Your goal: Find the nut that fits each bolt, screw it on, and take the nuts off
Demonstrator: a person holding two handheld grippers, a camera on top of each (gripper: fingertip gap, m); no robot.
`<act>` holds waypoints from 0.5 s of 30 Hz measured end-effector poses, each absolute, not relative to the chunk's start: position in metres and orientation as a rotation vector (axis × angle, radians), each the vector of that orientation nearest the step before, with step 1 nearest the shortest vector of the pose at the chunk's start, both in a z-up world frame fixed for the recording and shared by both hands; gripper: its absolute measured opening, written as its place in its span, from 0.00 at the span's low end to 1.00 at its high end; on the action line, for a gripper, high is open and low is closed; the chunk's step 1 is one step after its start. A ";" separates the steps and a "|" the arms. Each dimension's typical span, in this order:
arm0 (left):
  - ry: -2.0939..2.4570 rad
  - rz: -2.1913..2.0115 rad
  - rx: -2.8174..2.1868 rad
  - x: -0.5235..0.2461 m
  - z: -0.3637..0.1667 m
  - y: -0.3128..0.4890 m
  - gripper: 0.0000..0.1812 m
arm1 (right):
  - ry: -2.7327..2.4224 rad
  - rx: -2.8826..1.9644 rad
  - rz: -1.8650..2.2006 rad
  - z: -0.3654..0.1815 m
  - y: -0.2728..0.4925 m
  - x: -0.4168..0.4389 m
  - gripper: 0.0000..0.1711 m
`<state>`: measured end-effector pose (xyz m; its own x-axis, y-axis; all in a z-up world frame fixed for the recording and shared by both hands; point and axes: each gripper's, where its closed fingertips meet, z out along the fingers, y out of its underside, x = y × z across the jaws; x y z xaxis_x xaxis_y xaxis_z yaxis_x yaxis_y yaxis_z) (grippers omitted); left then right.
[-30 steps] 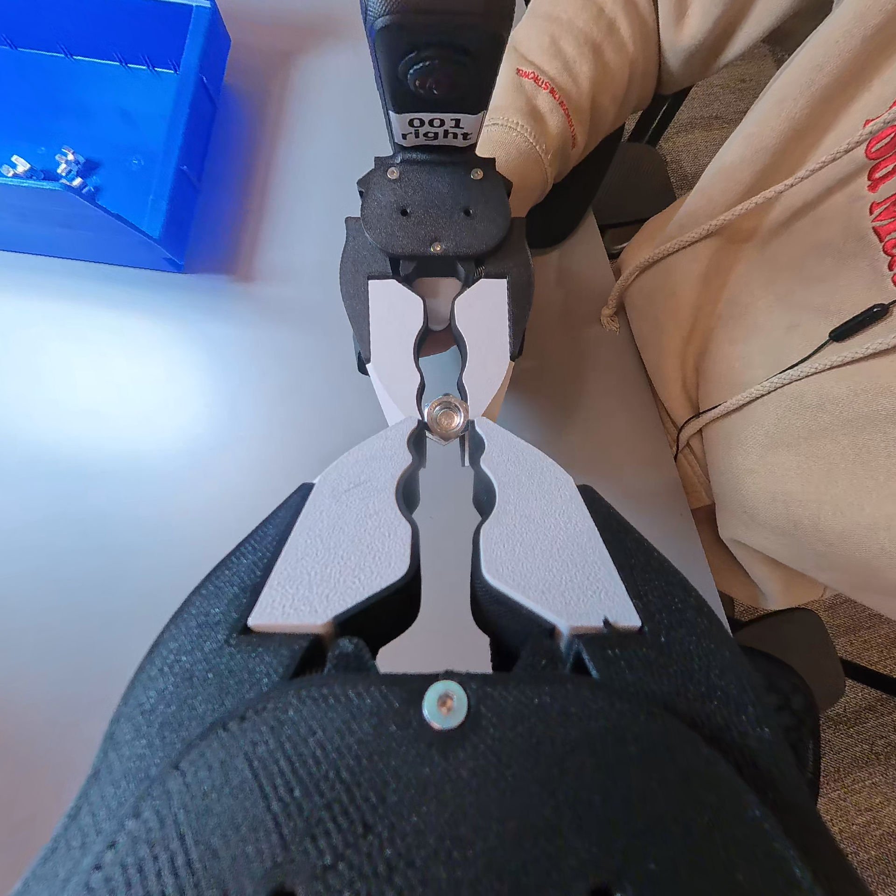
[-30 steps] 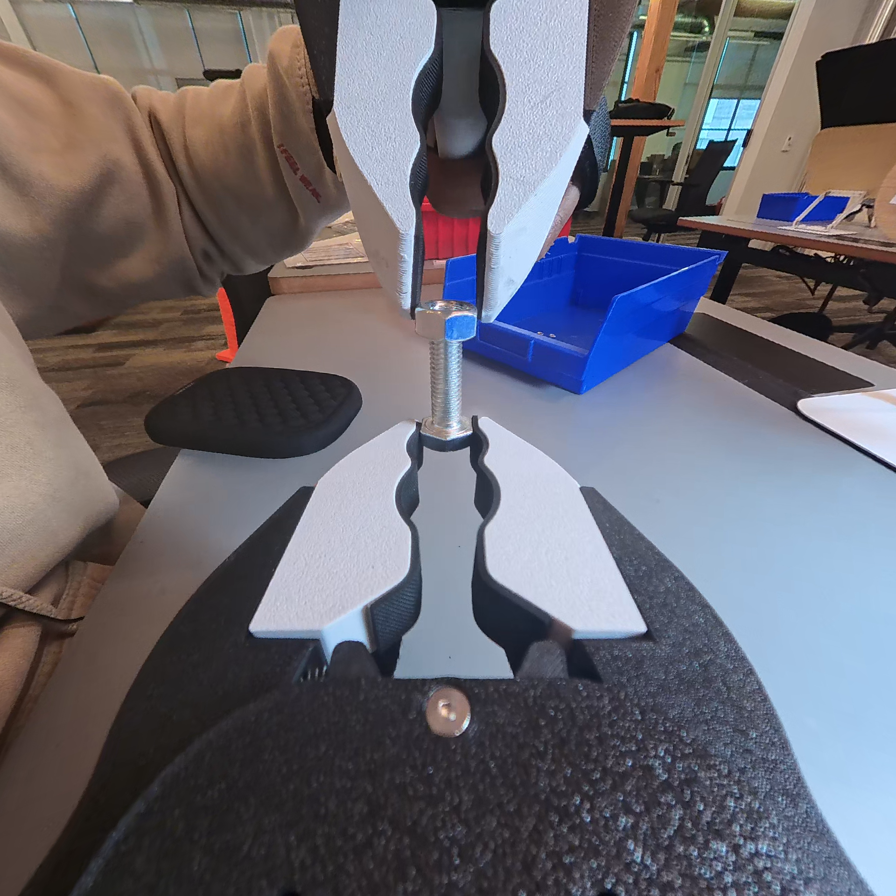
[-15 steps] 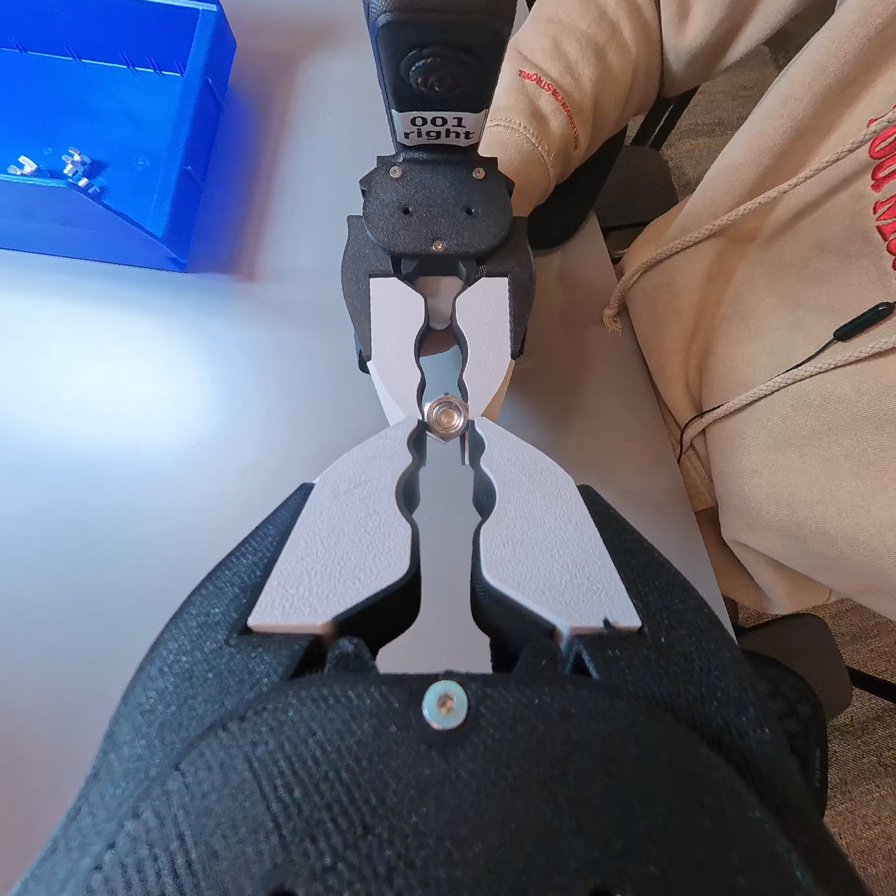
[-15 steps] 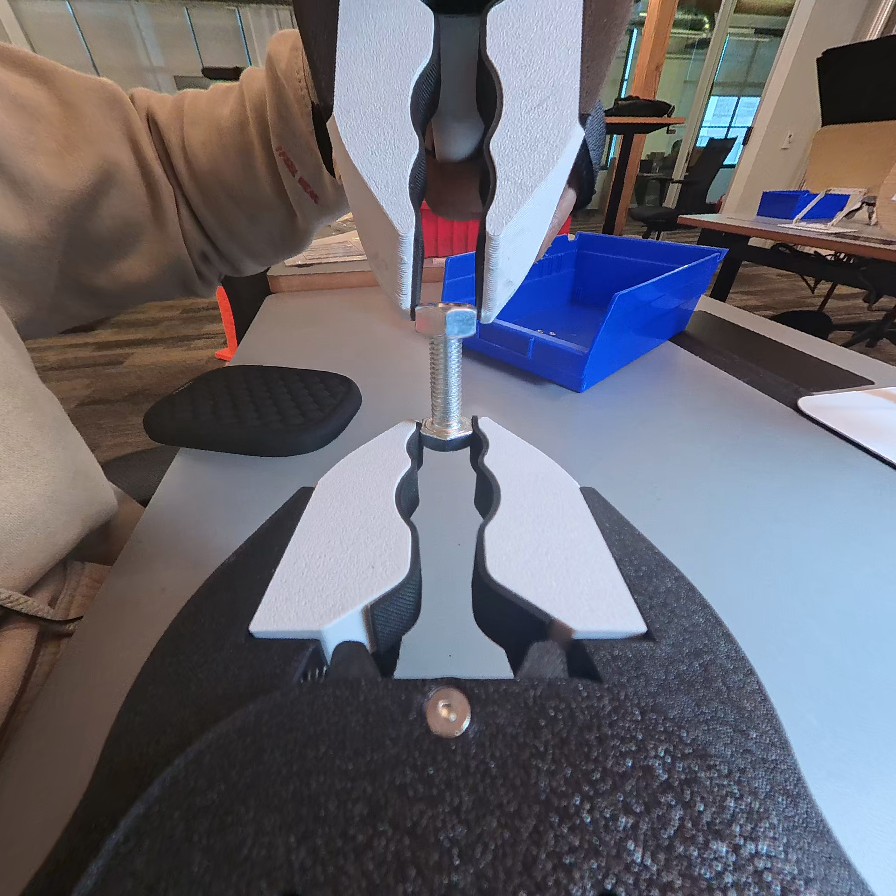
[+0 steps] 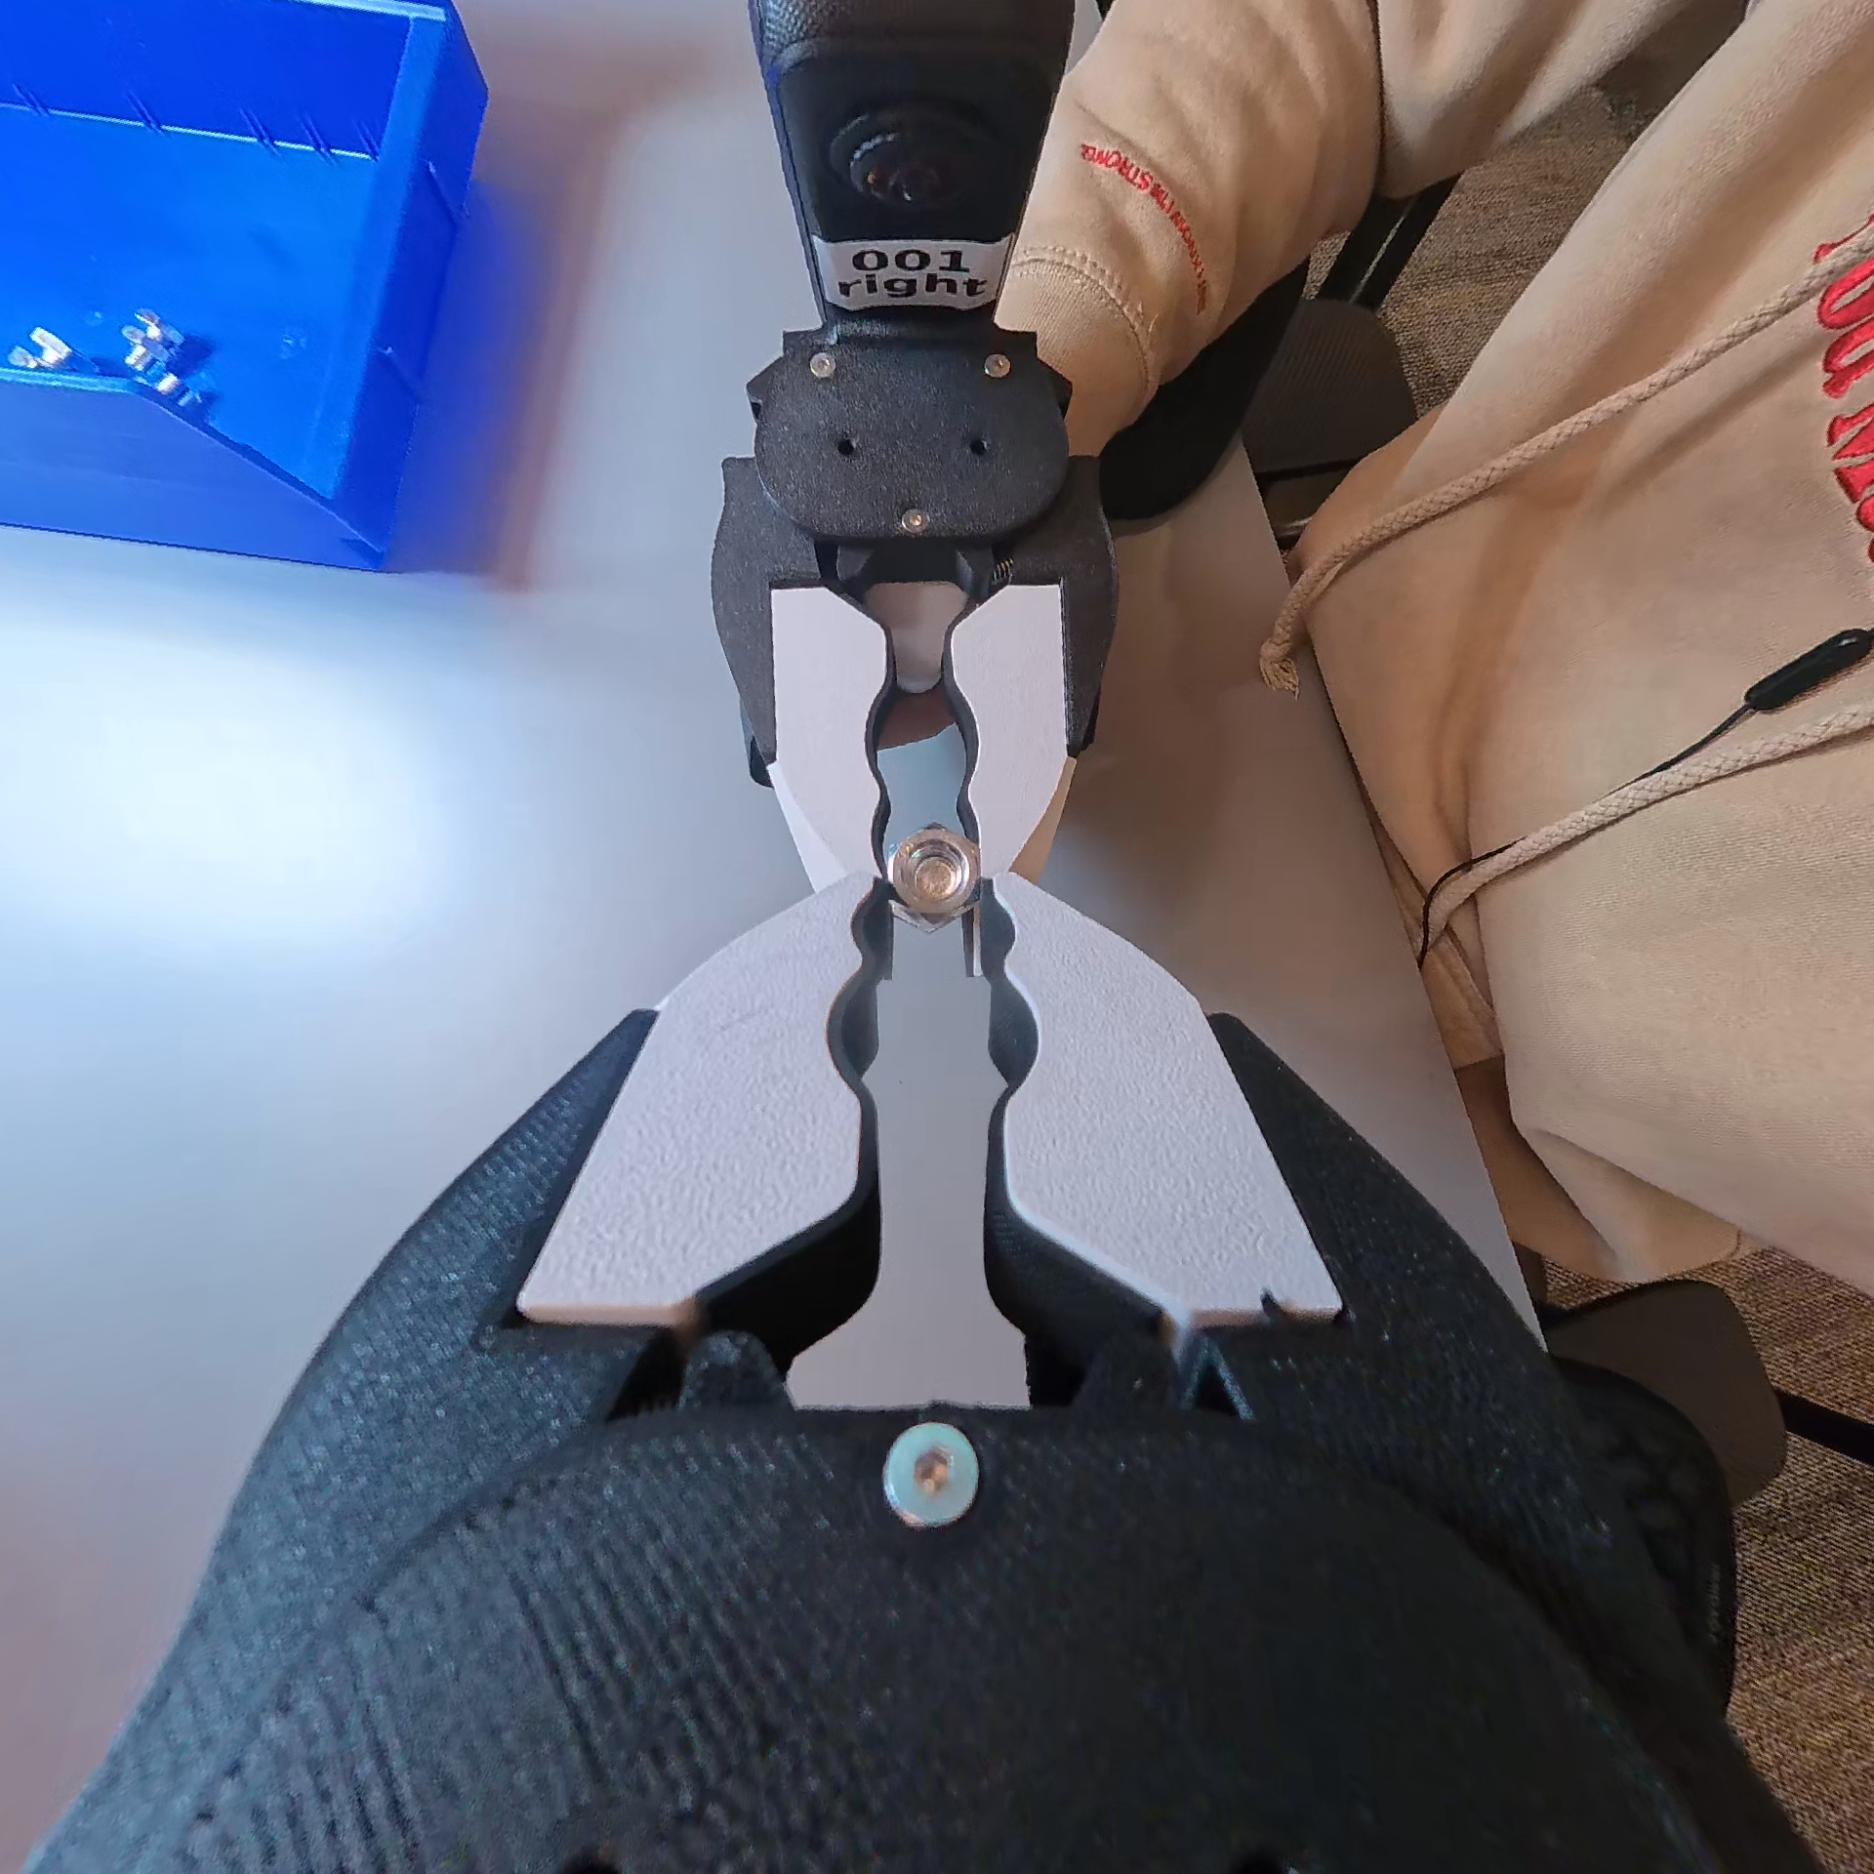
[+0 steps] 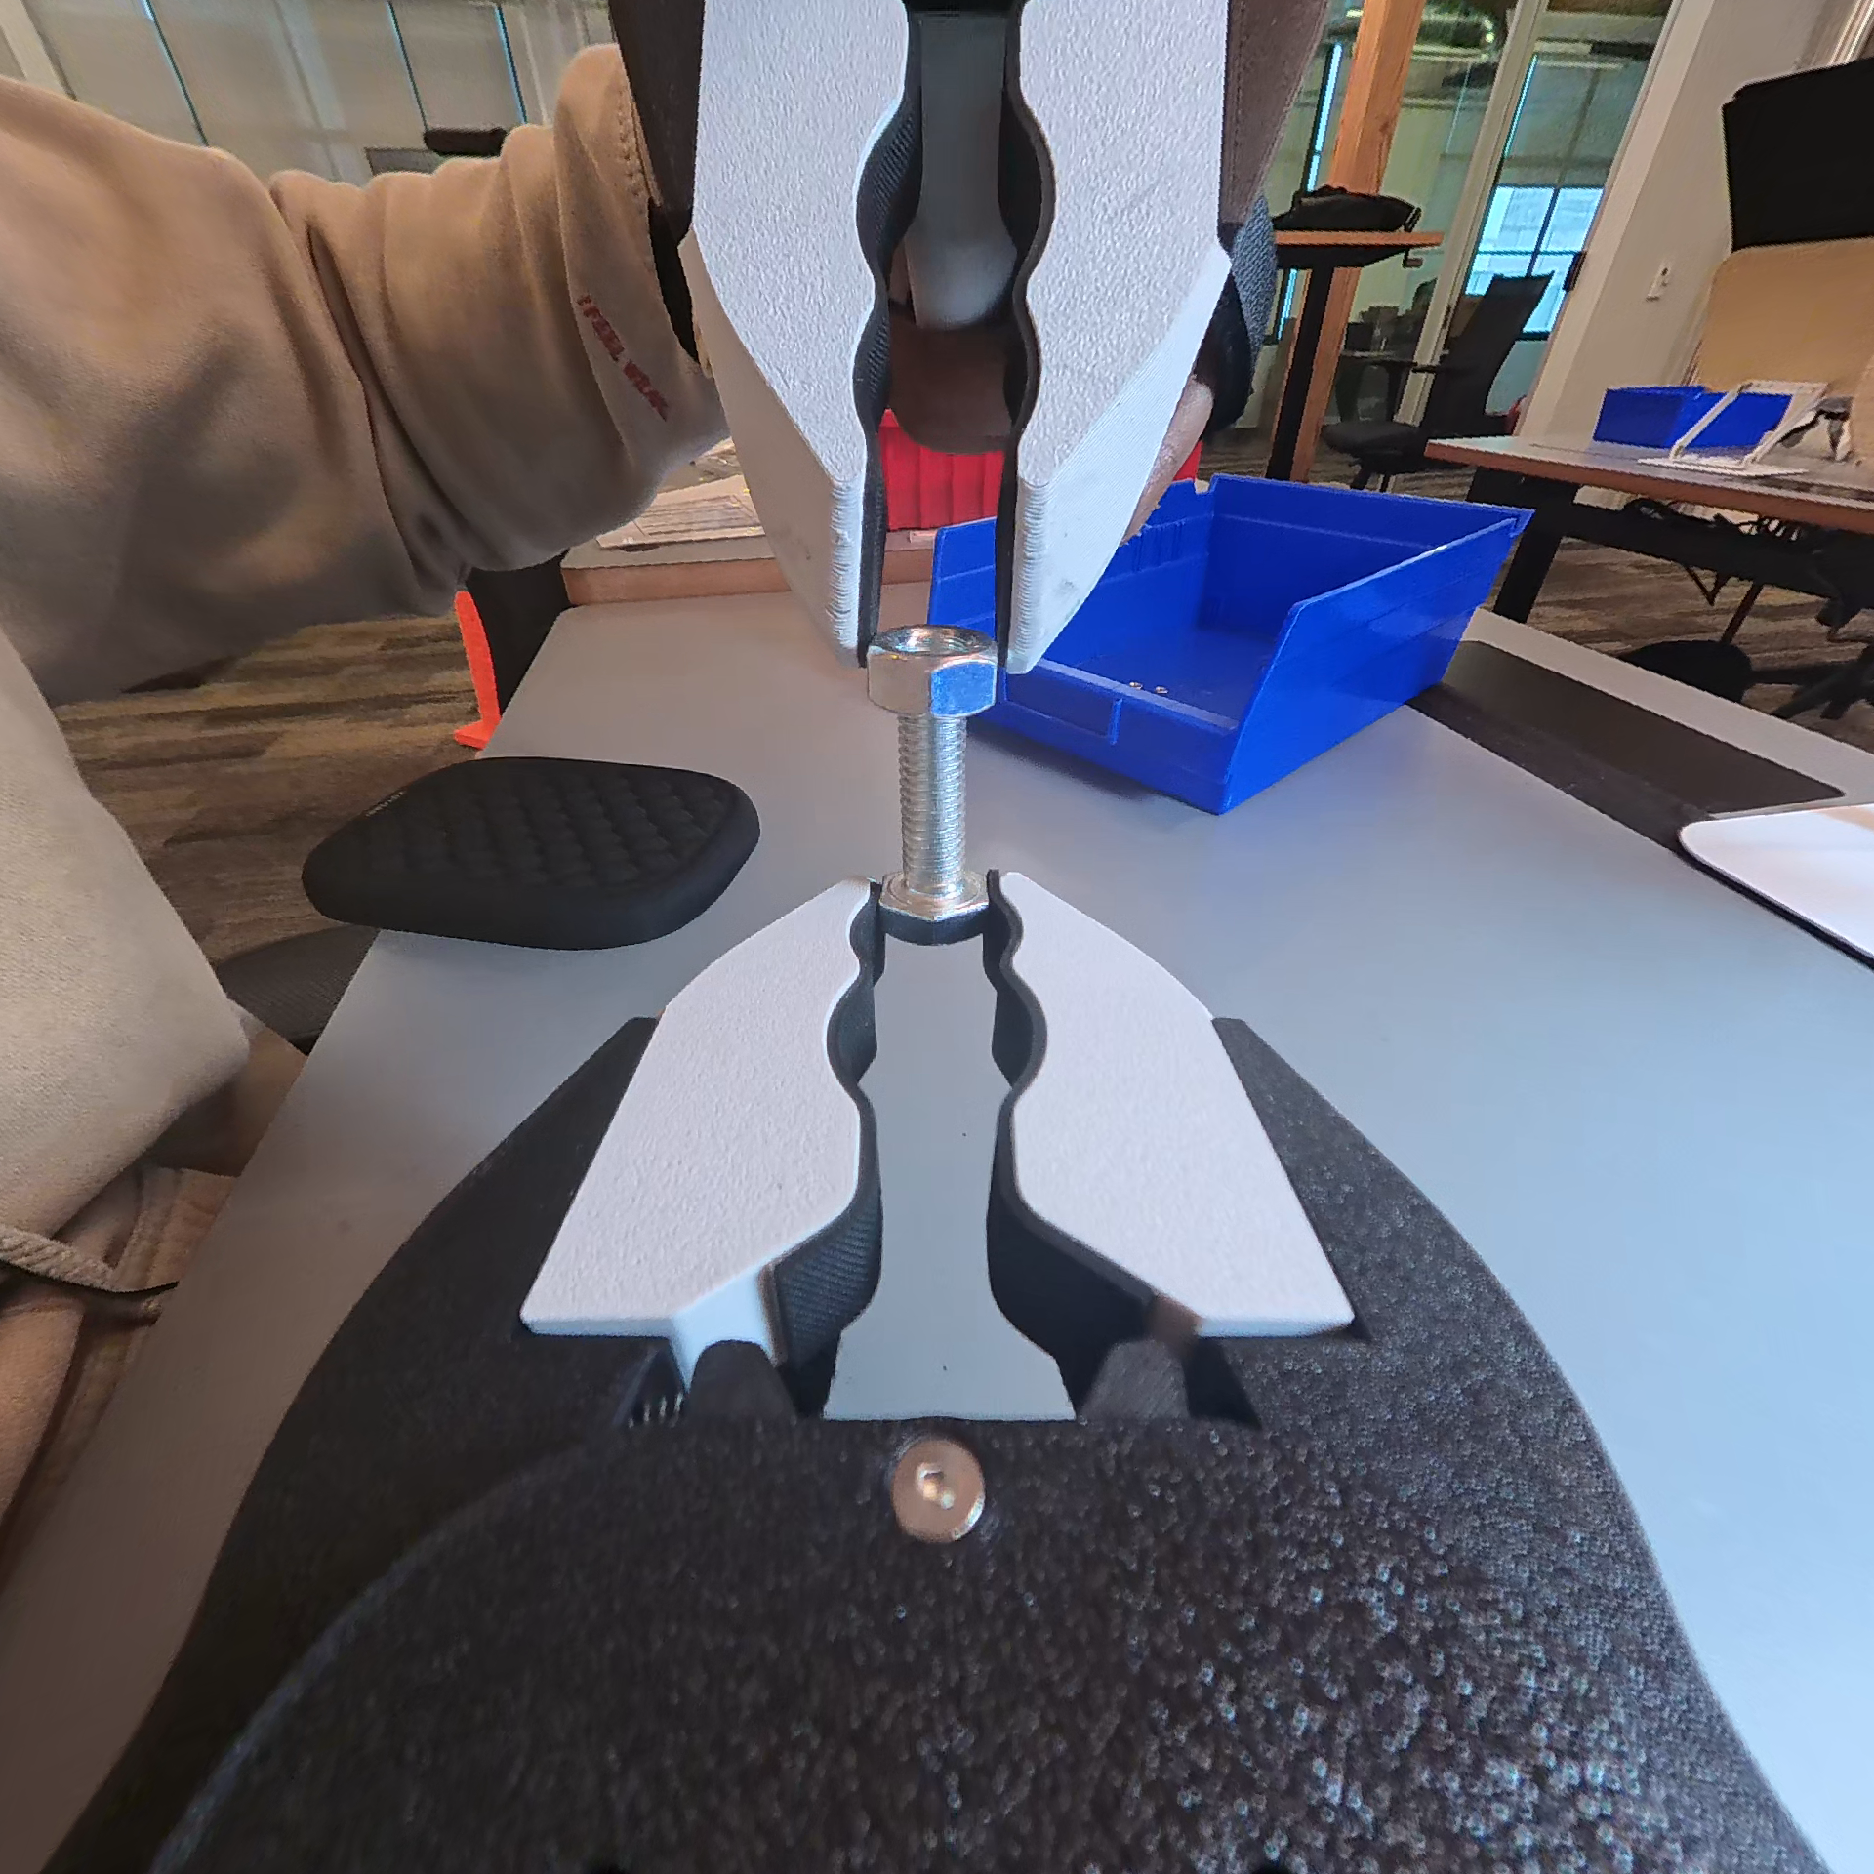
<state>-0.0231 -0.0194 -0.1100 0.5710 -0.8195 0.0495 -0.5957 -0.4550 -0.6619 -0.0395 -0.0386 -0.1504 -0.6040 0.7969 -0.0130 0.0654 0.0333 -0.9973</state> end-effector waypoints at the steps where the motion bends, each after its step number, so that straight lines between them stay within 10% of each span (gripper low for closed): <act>1: 1.124 -0.491 -2.206 -0.023 -0.110 -0.019 0.10 | -1.736 -0.876 1.626 -0.150 -0.038 -0.039 0.11; 15: 1.117 -0.492 -2.203 -0.024 -0.111 -0.020 0.10 | -1.736 -0.879 1.627 -0.151 -0.038 -0.040 0.11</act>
